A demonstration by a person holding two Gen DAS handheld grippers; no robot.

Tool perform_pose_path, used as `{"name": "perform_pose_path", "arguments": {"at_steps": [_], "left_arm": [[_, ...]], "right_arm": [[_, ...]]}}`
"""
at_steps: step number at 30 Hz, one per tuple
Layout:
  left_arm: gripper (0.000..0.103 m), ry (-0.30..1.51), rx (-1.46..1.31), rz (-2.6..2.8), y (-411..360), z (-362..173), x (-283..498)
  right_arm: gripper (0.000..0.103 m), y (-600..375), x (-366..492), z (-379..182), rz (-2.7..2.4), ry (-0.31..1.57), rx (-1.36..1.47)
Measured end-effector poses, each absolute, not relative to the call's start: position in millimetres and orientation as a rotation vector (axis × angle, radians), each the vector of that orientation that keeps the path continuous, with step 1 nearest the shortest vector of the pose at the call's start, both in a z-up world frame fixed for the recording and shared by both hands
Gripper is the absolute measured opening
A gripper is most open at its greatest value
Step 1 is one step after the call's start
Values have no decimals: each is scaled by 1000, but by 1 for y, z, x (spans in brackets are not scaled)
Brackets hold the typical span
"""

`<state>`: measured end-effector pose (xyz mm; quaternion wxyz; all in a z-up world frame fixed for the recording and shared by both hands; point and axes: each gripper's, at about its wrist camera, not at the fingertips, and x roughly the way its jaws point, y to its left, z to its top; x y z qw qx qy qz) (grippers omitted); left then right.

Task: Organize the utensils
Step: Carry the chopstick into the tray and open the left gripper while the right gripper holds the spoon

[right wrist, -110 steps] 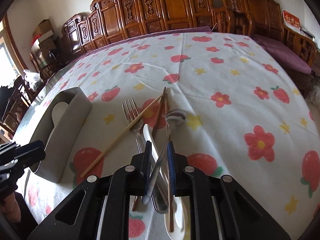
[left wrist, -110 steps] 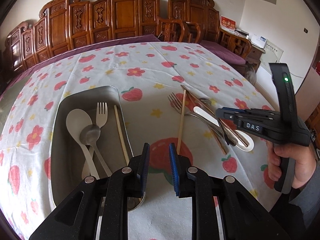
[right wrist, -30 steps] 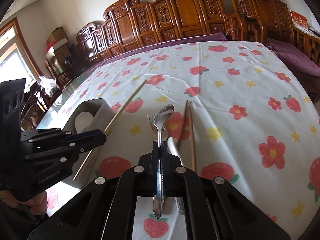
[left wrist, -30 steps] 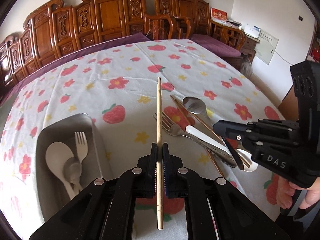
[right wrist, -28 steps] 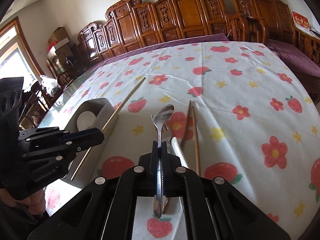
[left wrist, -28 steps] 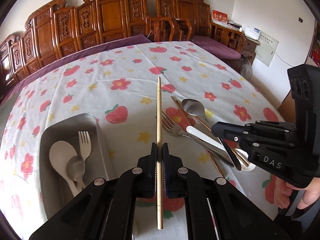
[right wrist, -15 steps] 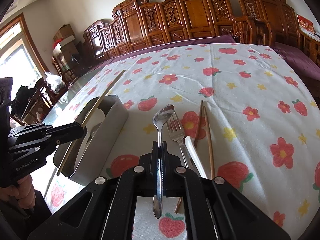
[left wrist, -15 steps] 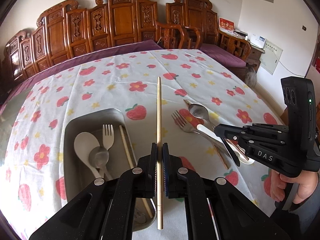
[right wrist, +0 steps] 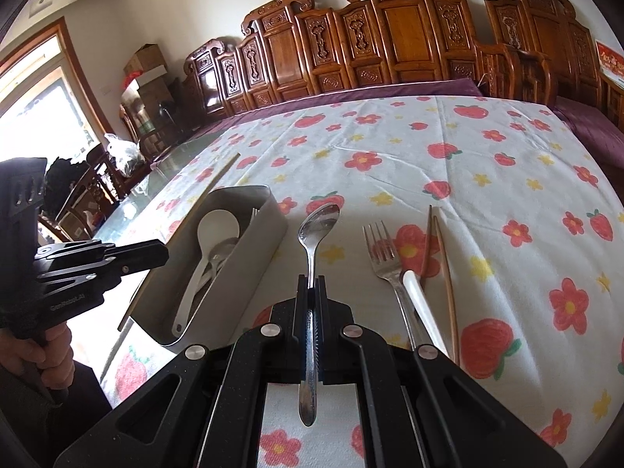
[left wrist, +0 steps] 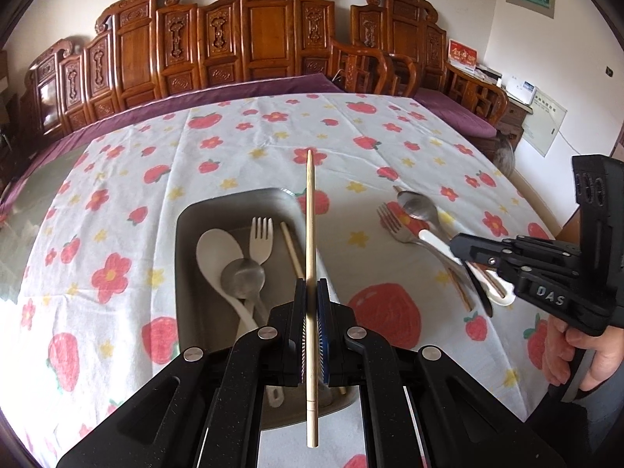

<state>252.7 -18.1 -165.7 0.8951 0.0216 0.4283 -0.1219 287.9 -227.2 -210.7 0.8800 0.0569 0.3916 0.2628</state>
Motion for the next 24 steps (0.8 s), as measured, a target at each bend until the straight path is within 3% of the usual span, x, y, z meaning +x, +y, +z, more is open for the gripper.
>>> {"name": "perform_pose_path", "arguments": {"at_steps": [24], "left_arm": [[5, 1010, 18, -198, 2, -217, 286]], "right_arm": [[4, -224, 287, -213, 550, 819, 101]]}}
